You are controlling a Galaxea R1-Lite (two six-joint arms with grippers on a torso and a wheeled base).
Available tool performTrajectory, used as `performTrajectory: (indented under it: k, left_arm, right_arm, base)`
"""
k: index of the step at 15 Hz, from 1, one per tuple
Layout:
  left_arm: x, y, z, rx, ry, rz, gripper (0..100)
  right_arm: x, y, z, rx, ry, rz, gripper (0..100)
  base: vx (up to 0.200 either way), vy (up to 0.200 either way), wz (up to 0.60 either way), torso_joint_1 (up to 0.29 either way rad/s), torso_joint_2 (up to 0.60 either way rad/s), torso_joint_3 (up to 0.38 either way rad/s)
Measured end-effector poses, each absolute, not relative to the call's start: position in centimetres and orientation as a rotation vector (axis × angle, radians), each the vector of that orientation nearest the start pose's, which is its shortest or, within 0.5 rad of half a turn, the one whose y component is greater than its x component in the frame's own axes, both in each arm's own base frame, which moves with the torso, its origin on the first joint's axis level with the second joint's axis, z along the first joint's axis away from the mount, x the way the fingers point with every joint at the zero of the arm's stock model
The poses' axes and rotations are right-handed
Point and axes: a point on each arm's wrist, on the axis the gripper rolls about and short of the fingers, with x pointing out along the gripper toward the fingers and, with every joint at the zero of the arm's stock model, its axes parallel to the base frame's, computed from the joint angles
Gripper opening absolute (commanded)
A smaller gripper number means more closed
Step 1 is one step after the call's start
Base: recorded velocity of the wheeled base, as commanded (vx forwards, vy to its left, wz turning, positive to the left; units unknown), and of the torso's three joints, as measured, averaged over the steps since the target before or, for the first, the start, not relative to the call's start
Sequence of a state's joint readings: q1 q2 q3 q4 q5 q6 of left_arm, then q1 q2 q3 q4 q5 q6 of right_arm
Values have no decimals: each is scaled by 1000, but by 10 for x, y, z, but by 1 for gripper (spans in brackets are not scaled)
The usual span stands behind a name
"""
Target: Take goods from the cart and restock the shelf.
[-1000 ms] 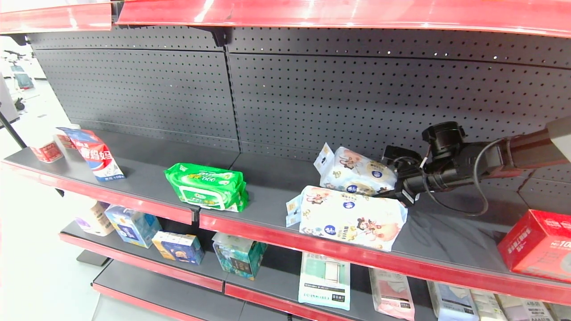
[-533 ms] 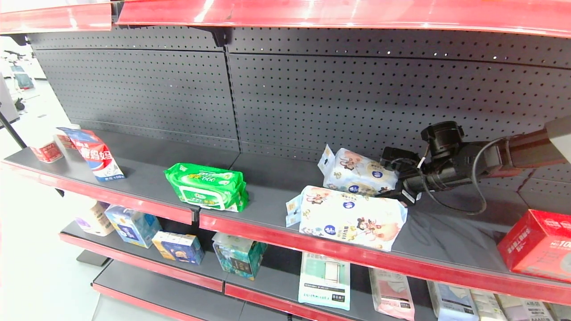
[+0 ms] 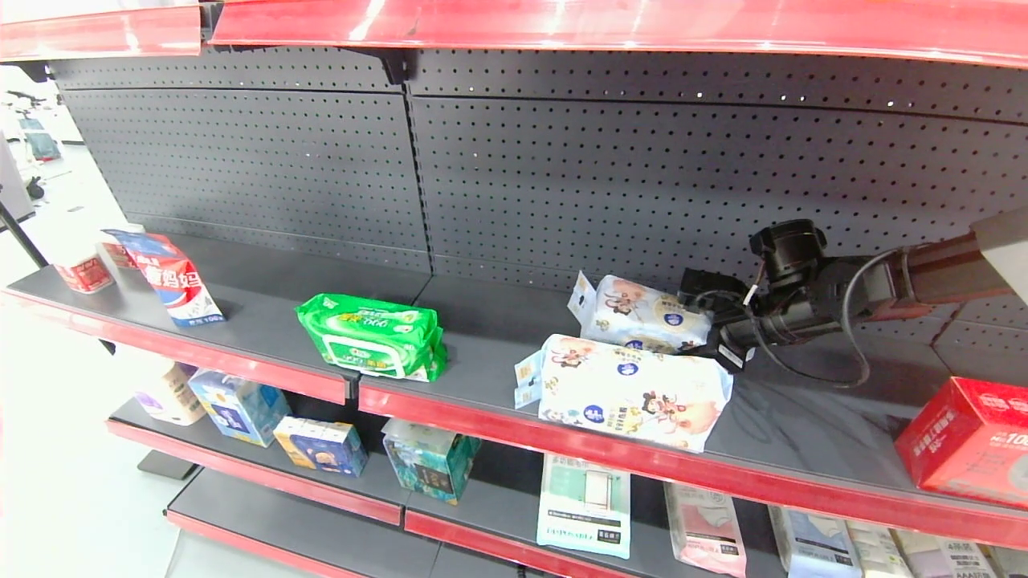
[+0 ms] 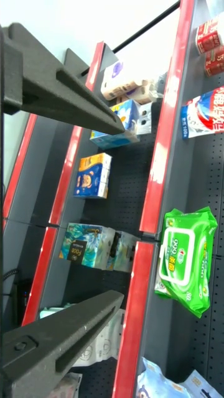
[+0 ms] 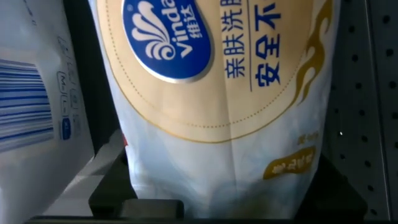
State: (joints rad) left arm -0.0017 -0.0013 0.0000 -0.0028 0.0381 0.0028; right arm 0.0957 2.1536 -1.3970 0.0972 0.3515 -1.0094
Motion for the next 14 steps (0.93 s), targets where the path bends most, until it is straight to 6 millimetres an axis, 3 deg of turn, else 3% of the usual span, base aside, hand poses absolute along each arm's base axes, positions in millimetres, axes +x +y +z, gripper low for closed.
performTrajectory:
  k: [11, 12, 14]
  left_arm:
    - [-23, 1, 76, 3, -4, 37, 100]
    - [-23, 1, 76, 3, -4, 37, 100]
    - [-23, 1, 76, 3, -4, 37, 100]
  right_arm:
    - [407, 69, 109, -858, 556, 820, 0]
    - [407, 69, 109, -857, 557, 820, 100]
    - [408, 68, 108, -855, 557, 820, 100]
  base:
    - [0, 0, 0, 0, 0, 0]
    - [0, 0, 0, 0, 0, 0]
    - [0, 0, 0, 0, 0, 0]
